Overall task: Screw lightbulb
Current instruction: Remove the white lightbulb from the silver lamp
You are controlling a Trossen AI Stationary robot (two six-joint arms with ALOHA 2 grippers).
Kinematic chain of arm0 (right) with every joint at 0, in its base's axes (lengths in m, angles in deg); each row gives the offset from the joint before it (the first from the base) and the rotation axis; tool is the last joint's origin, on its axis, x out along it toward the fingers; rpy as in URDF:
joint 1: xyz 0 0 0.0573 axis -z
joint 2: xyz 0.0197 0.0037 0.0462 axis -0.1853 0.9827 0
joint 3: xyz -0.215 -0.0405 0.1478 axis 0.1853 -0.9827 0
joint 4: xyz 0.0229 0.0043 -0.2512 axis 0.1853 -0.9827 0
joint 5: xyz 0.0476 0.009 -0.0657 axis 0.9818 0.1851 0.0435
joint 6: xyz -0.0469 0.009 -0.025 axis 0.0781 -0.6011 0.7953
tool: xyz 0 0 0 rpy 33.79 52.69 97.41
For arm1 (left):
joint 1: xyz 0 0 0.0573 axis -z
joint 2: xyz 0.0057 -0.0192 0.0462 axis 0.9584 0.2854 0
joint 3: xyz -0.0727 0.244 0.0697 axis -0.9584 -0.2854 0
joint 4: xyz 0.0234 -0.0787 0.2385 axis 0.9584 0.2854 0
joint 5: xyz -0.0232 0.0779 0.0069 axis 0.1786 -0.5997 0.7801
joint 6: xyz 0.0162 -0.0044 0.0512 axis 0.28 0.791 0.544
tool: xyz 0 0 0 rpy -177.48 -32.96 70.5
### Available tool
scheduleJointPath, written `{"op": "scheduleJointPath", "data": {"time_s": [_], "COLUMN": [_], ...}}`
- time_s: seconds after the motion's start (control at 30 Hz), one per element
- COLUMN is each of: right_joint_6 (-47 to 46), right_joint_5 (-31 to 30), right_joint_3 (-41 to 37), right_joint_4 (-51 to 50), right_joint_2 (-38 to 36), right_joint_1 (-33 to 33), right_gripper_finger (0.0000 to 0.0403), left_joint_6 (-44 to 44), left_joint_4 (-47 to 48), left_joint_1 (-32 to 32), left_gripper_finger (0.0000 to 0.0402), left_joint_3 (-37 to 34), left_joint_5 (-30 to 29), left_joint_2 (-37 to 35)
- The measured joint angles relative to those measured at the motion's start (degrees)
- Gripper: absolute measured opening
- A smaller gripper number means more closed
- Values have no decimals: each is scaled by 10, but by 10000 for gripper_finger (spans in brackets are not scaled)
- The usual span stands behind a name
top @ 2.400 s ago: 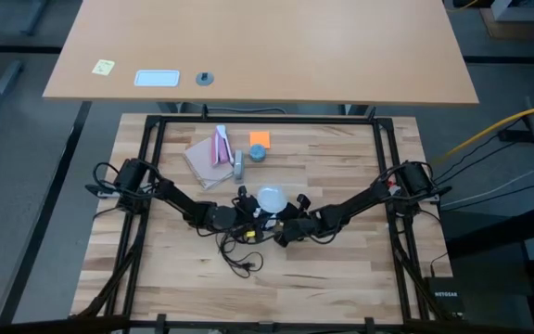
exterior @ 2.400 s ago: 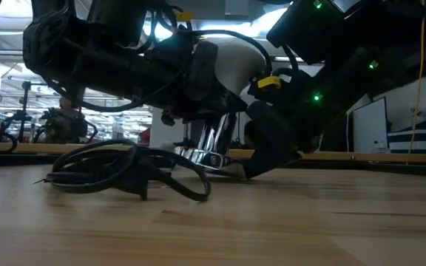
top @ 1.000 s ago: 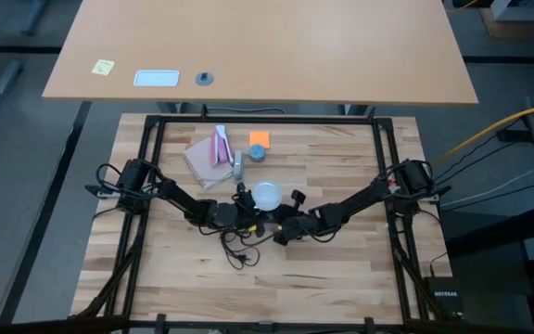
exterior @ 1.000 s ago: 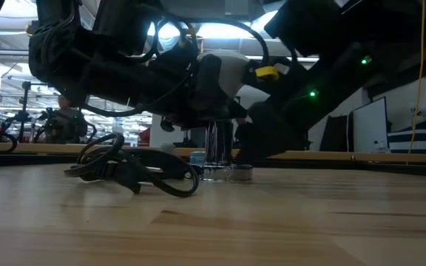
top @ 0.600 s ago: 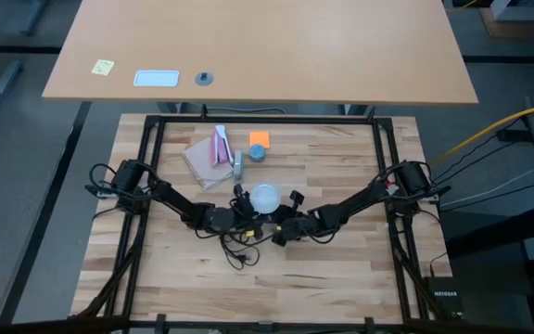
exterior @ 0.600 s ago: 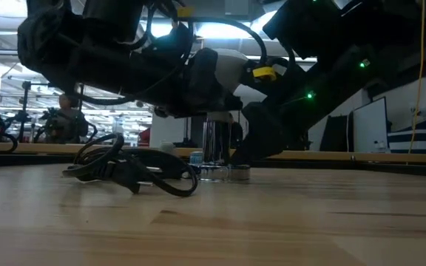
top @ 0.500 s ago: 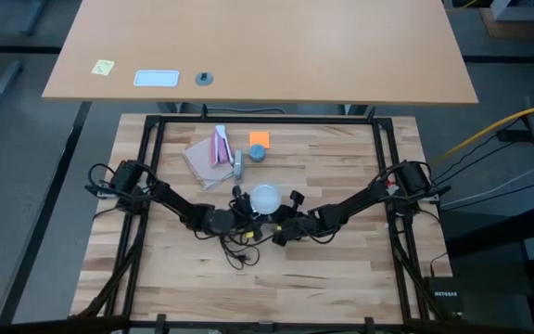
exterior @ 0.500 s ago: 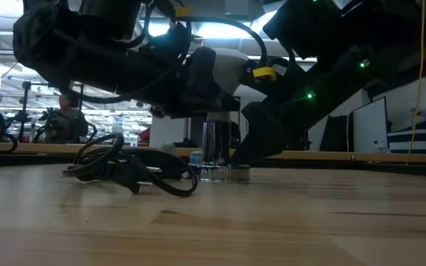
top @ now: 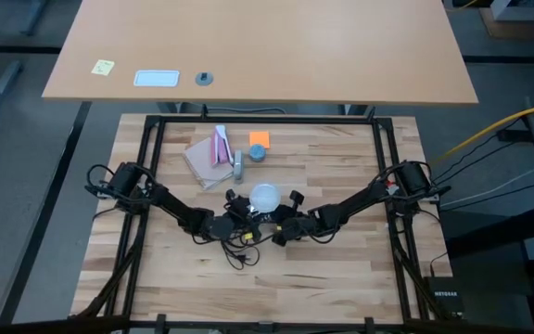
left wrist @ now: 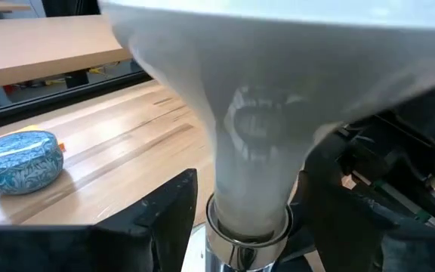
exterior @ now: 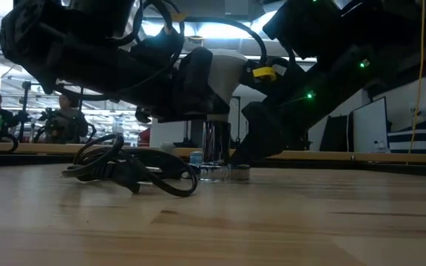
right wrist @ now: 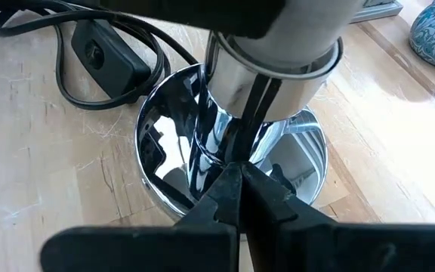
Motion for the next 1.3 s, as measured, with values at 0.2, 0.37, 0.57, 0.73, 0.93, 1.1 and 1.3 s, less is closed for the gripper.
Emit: {"op": "scheduleJointPath", "data": {"time_s": [0.2,0.37,0.57,0.73,0.93,1.1,1.3], "right_joint_6": [0,0,0,3,18,36,31], "right_joint_5": [0,0,1,0,2,4,-10], "right_joint_3": [0,0,0,-1,-2,-3,-3], "right_joint_4": [2,2,2,2,-13,-41,-96], "right_joint_2": [0,0,1,1,-18,-41,-55], "right_joint_1": [0,0,0,0,0,0,0], "right_gripper_finger": [10,10,10,10,10,10,10], "left_joint_6": [1,1,2,16,18,20,21], "left_joint_4": [-15,-16,-15,-15,-15,-15,-15], "left_joint_1": [1,0,0,0,1,1,1], "left_gripper_finger": [220,206,147,119,123,128,123], "left_joint_3": [0,0,0,0,1,1,1], "left_joint_5": [0,0,-1,-1,2,2,6], "left_joint_2": [0,0,0,0,0,0,0]}}
